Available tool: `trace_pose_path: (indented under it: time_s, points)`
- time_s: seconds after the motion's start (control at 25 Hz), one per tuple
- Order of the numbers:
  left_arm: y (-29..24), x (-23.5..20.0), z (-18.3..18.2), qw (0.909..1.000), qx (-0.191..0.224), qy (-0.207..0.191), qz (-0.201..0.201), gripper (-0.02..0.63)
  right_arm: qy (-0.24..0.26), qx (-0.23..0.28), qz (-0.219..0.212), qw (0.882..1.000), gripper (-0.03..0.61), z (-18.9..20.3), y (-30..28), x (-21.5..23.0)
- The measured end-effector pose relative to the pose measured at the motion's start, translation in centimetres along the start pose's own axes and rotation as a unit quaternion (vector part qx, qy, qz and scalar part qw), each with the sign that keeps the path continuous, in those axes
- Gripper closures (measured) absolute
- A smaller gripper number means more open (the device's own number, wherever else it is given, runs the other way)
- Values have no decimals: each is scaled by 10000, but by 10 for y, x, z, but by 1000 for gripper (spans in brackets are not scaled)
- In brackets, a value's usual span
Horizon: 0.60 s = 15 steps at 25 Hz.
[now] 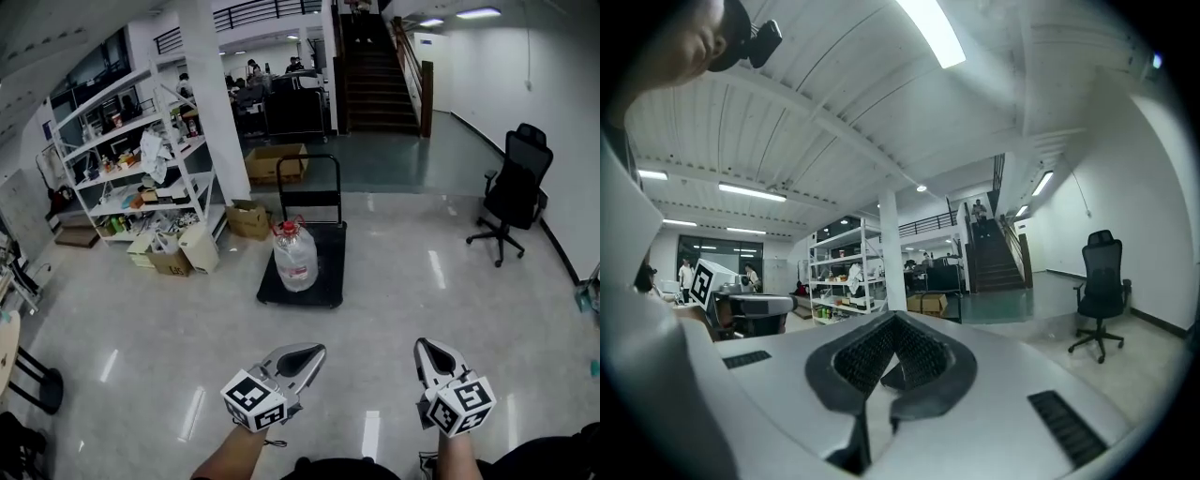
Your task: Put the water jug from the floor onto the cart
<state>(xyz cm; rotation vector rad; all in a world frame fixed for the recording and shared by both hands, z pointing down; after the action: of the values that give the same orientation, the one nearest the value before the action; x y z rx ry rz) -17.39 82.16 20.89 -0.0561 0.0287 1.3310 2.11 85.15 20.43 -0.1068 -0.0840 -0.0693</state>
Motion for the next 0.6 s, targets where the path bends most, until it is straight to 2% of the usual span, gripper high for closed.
trace_pose_path:
  time_s: [0.4,0.6]
  points:
    - [15,7,-6,9995,210,-43,240,612,169,65,20,9998,578,-5,-2,-21]
    - [22,9,-10,9994,276,-44,183,612,170,78,70,9998,578,-6,1,-23]
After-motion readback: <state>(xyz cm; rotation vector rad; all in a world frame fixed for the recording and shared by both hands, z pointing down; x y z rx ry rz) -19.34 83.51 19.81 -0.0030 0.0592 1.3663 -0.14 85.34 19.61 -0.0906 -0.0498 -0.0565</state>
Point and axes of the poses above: the fingertips, and each gripper's own axes: y backward along the fingers, x to its right, z out of its underside, the point moved 1 cm from there along y, backward along the fingers, and after that the axes turned 15 degrees about z, right-handed, at the moved point
